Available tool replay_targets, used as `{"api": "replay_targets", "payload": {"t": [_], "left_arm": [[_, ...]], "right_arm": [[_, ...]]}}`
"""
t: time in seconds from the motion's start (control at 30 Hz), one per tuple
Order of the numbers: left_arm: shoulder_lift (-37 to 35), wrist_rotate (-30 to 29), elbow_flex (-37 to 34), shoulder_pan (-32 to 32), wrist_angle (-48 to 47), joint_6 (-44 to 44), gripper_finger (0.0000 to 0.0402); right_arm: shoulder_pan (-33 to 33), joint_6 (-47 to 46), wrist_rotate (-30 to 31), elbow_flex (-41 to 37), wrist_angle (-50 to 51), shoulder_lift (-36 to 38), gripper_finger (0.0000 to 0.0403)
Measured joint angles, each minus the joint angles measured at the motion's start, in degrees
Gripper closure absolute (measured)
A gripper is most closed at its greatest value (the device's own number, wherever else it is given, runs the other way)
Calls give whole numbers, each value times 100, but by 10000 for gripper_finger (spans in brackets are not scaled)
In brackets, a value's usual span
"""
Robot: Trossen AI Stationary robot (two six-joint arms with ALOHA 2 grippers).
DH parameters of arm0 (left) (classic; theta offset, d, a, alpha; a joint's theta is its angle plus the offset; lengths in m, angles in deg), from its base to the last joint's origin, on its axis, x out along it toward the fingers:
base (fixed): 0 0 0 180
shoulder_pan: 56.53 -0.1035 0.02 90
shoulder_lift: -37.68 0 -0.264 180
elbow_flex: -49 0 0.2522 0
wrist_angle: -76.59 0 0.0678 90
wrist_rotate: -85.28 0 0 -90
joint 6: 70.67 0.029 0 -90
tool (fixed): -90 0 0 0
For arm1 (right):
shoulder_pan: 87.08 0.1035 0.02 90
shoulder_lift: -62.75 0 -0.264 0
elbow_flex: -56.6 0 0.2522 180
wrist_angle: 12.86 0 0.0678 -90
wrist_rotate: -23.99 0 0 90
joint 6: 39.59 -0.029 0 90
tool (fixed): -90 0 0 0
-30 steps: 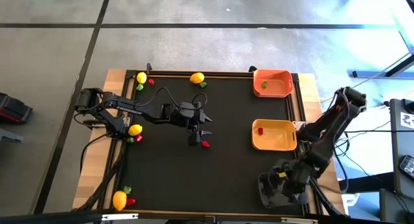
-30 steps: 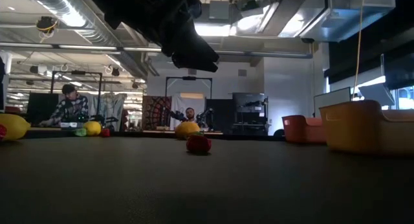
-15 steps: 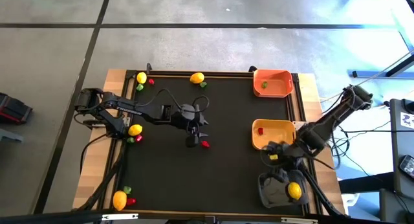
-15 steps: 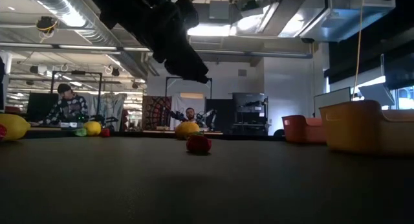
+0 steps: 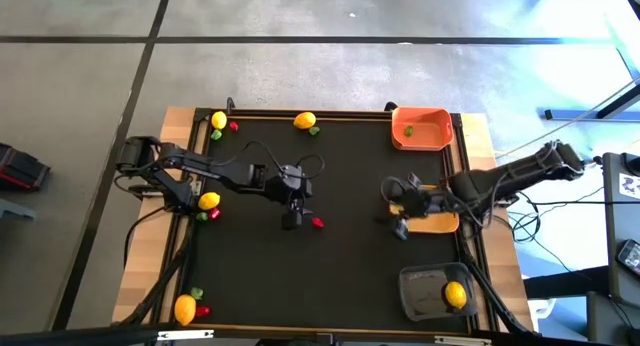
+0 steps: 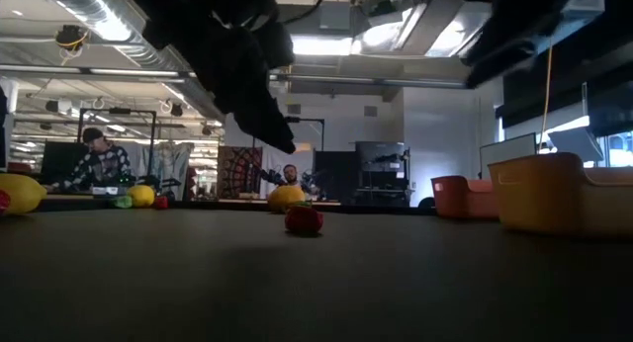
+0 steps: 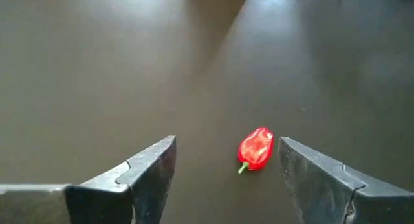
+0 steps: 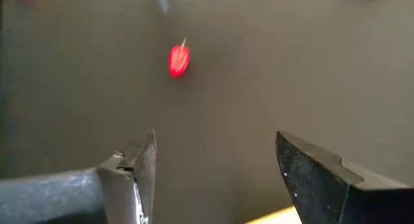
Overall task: Sort produce into baskets
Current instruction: Put the middle right red chili pepper into the yellow bin
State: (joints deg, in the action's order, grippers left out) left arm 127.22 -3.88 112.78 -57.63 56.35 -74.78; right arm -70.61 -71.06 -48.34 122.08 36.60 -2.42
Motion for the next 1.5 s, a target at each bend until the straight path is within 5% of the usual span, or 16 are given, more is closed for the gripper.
{"api": "replay_targets", "payload": {"t": [0.43,1.2,1.5], "left_arm": [[698,234,-2,161,246,477,137],[1531,811,-2,182,1071,873,139],[1529,796,-2,118,1180,1158,203]], "right_arm": [[-878,1796,36,2,-1172,-490,155],[-864,1987,77,-2,-1372,-1362,155],[-864,2088,75,-2,-1421,-1377,155]]}}
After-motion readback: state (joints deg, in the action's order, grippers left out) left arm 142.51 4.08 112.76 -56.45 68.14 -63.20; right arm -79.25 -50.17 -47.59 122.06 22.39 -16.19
